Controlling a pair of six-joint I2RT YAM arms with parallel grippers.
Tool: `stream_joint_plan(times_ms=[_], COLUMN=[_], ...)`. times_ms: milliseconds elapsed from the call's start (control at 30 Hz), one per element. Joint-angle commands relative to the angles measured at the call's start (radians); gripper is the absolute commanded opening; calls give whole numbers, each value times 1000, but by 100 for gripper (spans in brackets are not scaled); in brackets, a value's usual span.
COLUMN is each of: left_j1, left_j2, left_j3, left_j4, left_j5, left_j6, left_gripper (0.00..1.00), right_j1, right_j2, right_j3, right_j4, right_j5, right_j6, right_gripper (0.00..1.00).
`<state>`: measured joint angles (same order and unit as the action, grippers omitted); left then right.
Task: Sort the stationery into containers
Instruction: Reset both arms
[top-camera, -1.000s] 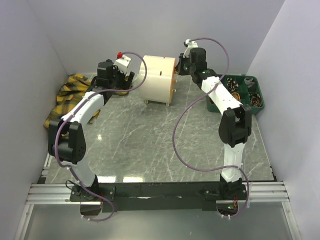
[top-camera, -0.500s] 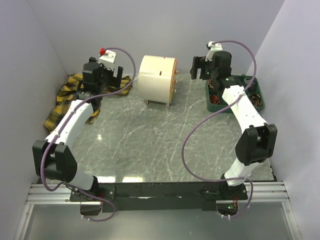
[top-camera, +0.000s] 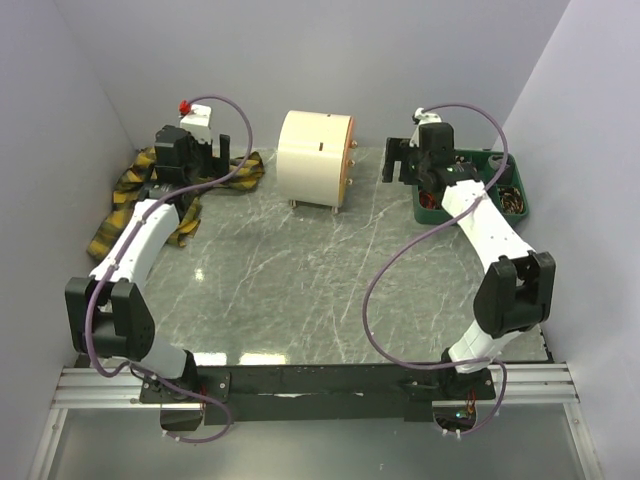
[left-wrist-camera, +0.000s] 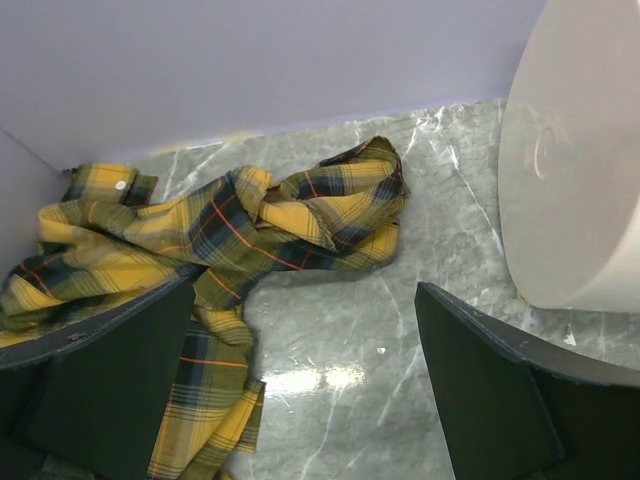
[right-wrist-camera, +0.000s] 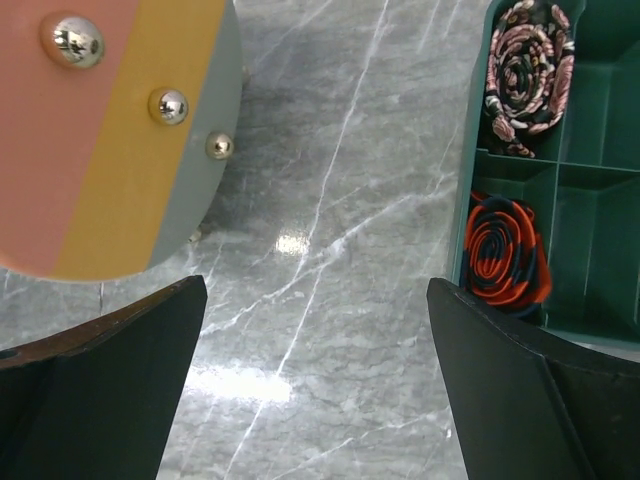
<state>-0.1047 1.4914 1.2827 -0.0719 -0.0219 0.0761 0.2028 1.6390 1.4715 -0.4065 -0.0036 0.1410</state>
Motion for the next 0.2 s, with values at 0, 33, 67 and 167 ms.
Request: stream_joint_plan(times_ms=[0, 33, 67, 167], left_j1=[-3, -3, -3, -3], left_j2=[20, 21, 24, 30], left_j3=[26, 27, 32, 38], left_j4=[30, 30, 30, 32], left_j5=[31, 39, 40, 39], left_j6=[-36, -39, -39, -38], left_gripper=[99, 100, 99, 100], right_j1=[12, 12, 10, 12], right_j2=[-58, -54, -50, -31], right_j3=[49, 50, 59, 82], right_j4=[-14, -14, -14, -11], right_j5=[40, 39, 39, 18], right_j6=[14, 12, 12, 11], right_gripper=[100, 100, 100, 100])
